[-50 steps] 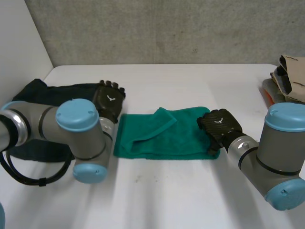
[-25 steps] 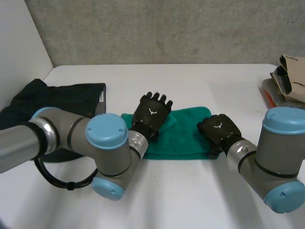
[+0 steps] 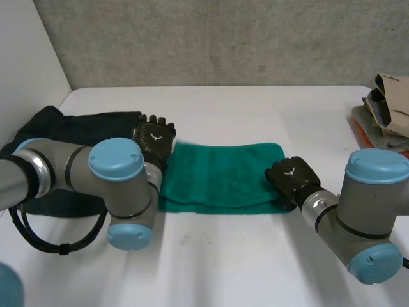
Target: Fold the laundry.
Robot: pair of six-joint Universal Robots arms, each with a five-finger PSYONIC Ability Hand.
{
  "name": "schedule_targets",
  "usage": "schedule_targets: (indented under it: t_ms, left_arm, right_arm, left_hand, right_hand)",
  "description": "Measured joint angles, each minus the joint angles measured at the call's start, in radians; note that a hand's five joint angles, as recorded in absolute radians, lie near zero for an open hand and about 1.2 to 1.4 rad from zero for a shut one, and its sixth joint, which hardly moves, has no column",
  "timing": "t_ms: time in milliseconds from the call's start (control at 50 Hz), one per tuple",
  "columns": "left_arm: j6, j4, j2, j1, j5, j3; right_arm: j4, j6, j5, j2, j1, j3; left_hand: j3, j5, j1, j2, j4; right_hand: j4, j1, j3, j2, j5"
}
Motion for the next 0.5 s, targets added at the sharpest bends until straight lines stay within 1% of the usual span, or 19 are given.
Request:
schedule_targets:
  t_ms: [160,180,260,280,340,360,400,480,500]
  left_arm:
    - [-0.012,-0.001,0.096,-0.027,0.005,-0.059]
    - [-0.015,0.000,0.129,-0.031,0.006,-0.082]
    - [-0.019,0.001,0.186,-0.036,0.007,-0.128]
    - [-0.020,0.001,0.198,-0.036,0.007,-0.138]
    - [-0.032,0.004,0.239,-0.033,0.007,-0.177]
    - [-0.035,0.004,0.245,-0.033,0.007,-0.182]
    - [-0.051,0.006,0.268,-0.028,0.007,-0.204]
    - [-0.078,0.006,0.289,-0.014,0.007,-0.225]
    - [-0.088,0.007,0.297,-0.006,0.007,-0.231]
  right_arm:
    - [0.012,-0.058,0.025,-0.042,-0.011,0.028]
    - [0.018,-0.097,0.044,-0.088,-0.017,0.048]
    - [0.023,-0.198,0.070,-0.153,-0.031,0.072]
    - [0.023,-0.215,0.073,-0.158,-0.033,0.073]
    - [0.015,-0.359,0.088,-0.183,-0.035,0.067]
    - [0.012,-0.378,0.088,-0.184,-0.032,0.064]
    - [-0.010,-0.458,0.086,-0.179,0.003,0.039]
    - [-0.051,-0.516,0.066,-0.150,0.091,-0.003]
    - [-0.077,-0.532,0.042,-0.125,0.150,-0.027]
  left_hand:
    - [-0.010,-0.022,-0.006,-0.014,-0.018]
    - [-0.019,-0.028,-0.018,-0.022,-0.029]
    - [-0.019,-0.028,-0.018,-0.027,-0.029]
    - [-0.019,-0.028,-0.018,-0.028,-0.029]
    - [-0.019,-0.028,-0.018,-0.029,-0.029]
    - [-0.019,-0.028,-0.018,-0.029,-0.029]
    - [-0.019,-0.028,-0.018,-0.029,-0.029]
    - [-0.019,-0.028,-0.018,-0.029,-0.029]
    - [-0.019,-0.028,-0.018,-0.029,-0.029]
  right_hand:
    - [0.033,0.007,0.036,0.016,0.027]
    - [0.033,0.007,0.036,0.016,0.027]
    - [0.033,0.007,0.036,0.016,0.027]
    - [0.033,0.007,0.036,0.016,0.027]
    - [0.033,0.007,0.036,0.016,0.027]
    - [0.033,0.007,0.036,0.016,0.027]
    - [0.033,0.007,0.036,0.016,0.027]
    - [0.034,0.017,0.036,0.016,0.027]
    - [0.034,0.017,0.036,0.016,0.027]
